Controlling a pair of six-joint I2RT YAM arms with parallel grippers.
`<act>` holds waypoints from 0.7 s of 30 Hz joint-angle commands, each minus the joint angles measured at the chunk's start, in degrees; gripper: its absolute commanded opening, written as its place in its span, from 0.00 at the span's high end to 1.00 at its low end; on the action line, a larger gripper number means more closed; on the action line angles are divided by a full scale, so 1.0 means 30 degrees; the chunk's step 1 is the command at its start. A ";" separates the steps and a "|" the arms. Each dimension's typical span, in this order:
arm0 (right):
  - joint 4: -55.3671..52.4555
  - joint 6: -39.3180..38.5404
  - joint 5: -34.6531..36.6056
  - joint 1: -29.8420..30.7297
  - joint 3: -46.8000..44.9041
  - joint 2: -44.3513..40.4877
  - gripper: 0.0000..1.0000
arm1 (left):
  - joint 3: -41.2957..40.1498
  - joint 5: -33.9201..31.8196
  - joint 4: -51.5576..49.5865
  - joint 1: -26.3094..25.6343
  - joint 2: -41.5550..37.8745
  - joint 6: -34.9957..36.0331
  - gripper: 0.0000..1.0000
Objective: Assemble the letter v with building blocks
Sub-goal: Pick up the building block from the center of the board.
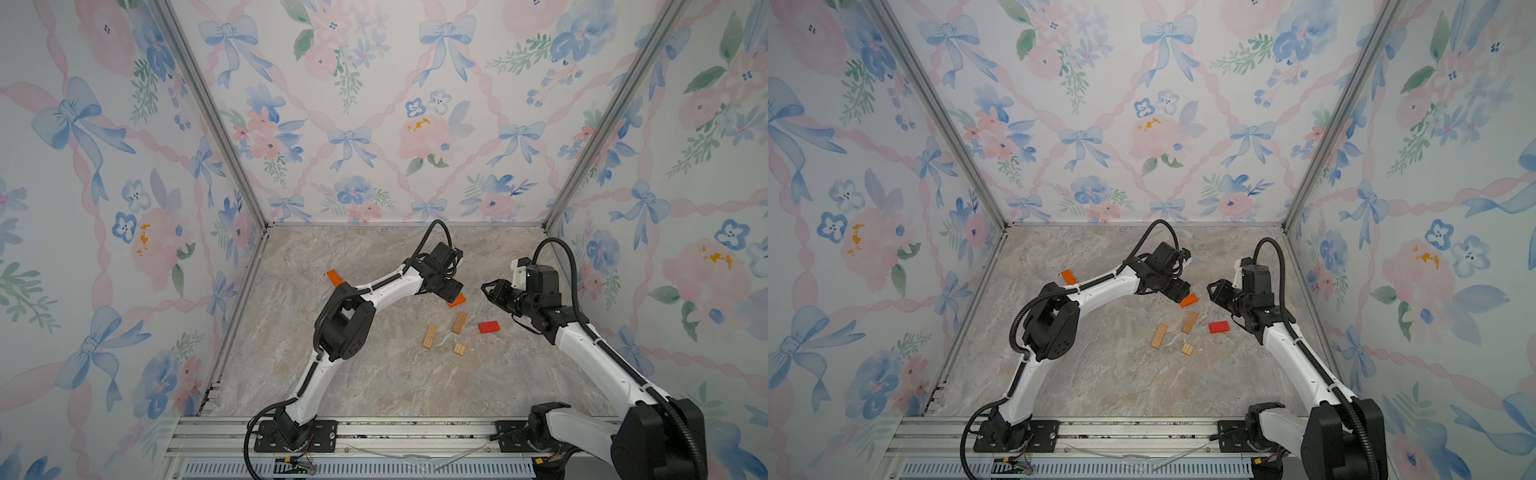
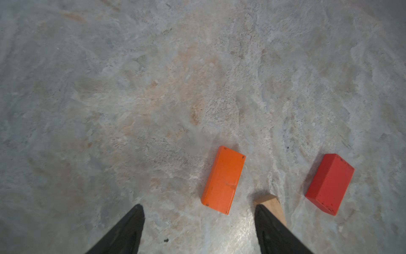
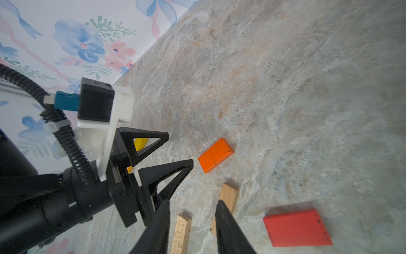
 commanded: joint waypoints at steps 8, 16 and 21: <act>-0.0376 -0.0164 -0.0620 -0.0600 -0.0562 -0.0034 0.59 | 0.2887 0.0231 -0.0932 -0.0691 0.2784 0.2271 0.17; -0.0150 -0.0221 -0.0866 -0.0847 -0.0663 0.0198 0.58 | 0.3699 -0.0162 -0.1144 -0.1075 0.3943 0.2355 0.18; 0.0095 -0.0124 -0.1047 -0.0874 -0.0717 0.0413 0.58 | 0.3795 -0.0792 -0.1173 -0.1109 0.4274 0.2074 0.23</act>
